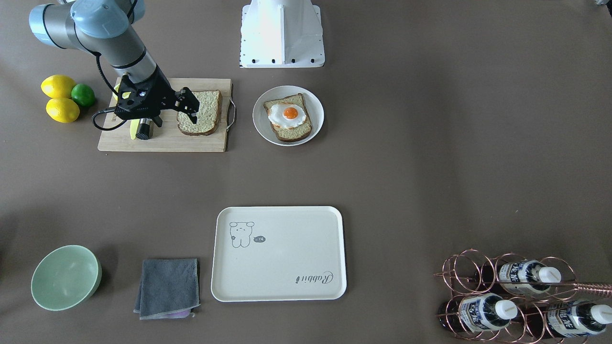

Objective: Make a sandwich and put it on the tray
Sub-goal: 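Move the right gripper down over the bread slice on the cutting board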

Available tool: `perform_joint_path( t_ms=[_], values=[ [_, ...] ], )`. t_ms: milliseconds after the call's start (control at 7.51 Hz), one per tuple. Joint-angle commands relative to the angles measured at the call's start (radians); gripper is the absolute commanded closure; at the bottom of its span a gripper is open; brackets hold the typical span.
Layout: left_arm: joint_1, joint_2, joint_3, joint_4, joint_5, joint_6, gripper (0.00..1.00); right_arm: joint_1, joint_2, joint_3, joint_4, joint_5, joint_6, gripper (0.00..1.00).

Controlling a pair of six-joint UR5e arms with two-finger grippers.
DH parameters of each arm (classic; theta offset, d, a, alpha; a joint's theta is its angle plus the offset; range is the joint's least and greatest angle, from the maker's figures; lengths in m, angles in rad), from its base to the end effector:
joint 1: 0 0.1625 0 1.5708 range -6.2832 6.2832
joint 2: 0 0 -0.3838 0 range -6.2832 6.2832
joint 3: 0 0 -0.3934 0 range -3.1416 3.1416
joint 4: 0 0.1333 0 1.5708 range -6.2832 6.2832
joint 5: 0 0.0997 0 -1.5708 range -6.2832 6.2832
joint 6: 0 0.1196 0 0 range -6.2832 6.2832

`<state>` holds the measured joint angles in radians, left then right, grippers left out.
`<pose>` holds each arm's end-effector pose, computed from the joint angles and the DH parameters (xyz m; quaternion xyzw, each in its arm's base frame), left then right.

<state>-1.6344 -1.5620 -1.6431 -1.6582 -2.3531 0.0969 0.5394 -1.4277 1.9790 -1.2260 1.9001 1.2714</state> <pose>-0.0807 -0.4964 0.5902 0.0999 0.3734 0.0441 0.9212 -0.4152 -0.3588 0.3292 0.0391 -0.4505 0.0359 0.8912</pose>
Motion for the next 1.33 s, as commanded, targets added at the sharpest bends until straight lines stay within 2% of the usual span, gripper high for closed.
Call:
perform_joint_path(
  t_ms=[0,133,266,665,798,1065,1198],
  values=[
    [0.001,-0.004,0.0,0.0,0.002,0.0,0.02,-0.084,-0.031,0.02,0.005,-0.047,0.045,0.0],
    [0.001,-0.006,0.0,0.0,0.002,0.0,0.02,-0.104,-0.078,0.035,0.049,-0.062,0.046,0.01],
    [0.001,-0.009,0.002,0.001,0.002,-0.002,0.02,-0.116,-0.146,0.035,0.156,-0.068,0.057,0.01],
    [0.001,-0.013,0.005,0.0,0.002,-0.002,0.02,-0.144,-0.149,0.035,0.174,-0.095,0.08,0.02],
    [0.001,-0.013,0.006,0.0,0.002,0.0,0.02,-0.144,-0.148,0.035,0.174,-0.096,0.08,0.05],
    [0.001,-0.016,0.013,0.0,0.003,0.0,0.02,-0.157,-0.137,0.031,0.172,-0.105,0.082,0.18],
    [0.001,-0.016,0.013,0.001,0.003,-0.002,0.02,-0.167,-0.125,0.024,0.171,-0.117,0.088,0.21]
  ],
)
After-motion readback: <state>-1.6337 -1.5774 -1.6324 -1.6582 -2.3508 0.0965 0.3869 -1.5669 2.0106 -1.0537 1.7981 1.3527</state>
